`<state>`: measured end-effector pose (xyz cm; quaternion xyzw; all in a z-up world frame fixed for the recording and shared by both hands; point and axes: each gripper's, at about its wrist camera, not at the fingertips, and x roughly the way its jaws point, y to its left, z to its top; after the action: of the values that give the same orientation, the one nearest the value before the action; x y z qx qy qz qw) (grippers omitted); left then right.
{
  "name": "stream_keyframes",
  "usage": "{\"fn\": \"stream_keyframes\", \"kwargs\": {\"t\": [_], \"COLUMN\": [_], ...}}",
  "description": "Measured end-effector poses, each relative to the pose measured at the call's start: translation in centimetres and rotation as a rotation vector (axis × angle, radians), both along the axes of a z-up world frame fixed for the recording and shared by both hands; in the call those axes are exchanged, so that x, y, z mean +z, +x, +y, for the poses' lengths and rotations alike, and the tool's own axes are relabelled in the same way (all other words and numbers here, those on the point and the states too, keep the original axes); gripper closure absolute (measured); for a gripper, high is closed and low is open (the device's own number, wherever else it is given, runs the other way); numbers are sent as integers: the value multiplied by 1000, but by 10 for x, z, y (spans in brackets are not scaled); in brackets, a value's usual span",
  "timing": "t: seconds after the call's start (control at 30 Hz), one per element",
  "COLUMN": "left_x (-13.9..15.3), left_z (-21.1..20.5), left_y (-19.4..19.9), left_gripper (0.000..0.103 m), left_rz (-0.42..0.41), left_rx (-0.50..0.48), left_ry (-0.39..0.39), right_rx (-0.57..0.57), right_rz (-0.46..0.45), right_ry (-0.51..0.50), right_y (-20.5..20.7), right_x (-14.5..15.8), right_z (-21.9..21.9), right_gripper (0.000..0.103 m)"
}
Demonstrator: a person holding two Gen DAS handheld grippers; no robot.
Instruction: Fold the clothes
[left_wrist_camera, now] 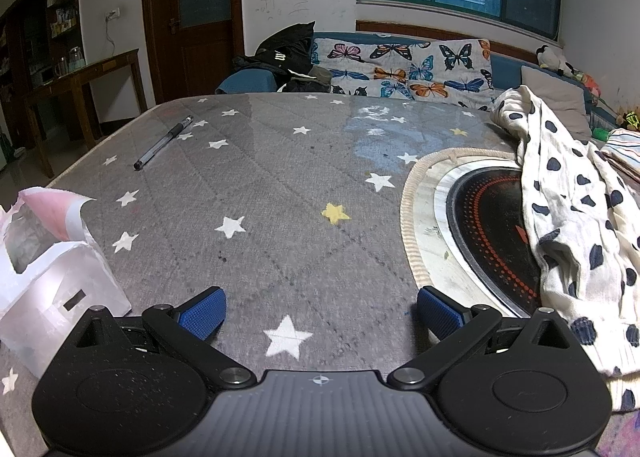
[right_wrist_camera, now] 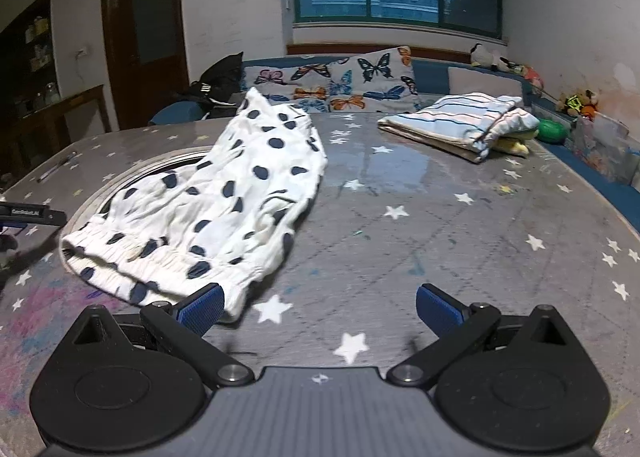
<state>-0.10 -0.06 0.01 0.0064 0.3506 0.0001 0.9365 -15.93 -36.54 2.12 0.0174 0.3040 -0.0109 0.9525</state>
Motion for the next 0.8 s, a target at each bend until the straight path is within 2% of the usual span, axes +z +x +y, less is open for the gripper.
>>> {"fn": "stream_keyframes", "kwargs": {"t": [0.1,0.3,0.8], "left_x": [1,4,12], "left_z": [-6,-17,-65], "left_y": [-9,-27,-78], "left_gripper": [0,0,0], "left_rz": [0,0,19], "left_rx": [-9,-26,-100], "left_ry": [-5,-16,-70], "right_rx": [-3,-10,-43], "right_rz": [-2,-21,34], "right_ry": [2,4,38], "right_y": [4,-1,-2], "right_x": [1,1,-8], "right_z": [-10,8,19], "right_gripper": [0,0,0]}}
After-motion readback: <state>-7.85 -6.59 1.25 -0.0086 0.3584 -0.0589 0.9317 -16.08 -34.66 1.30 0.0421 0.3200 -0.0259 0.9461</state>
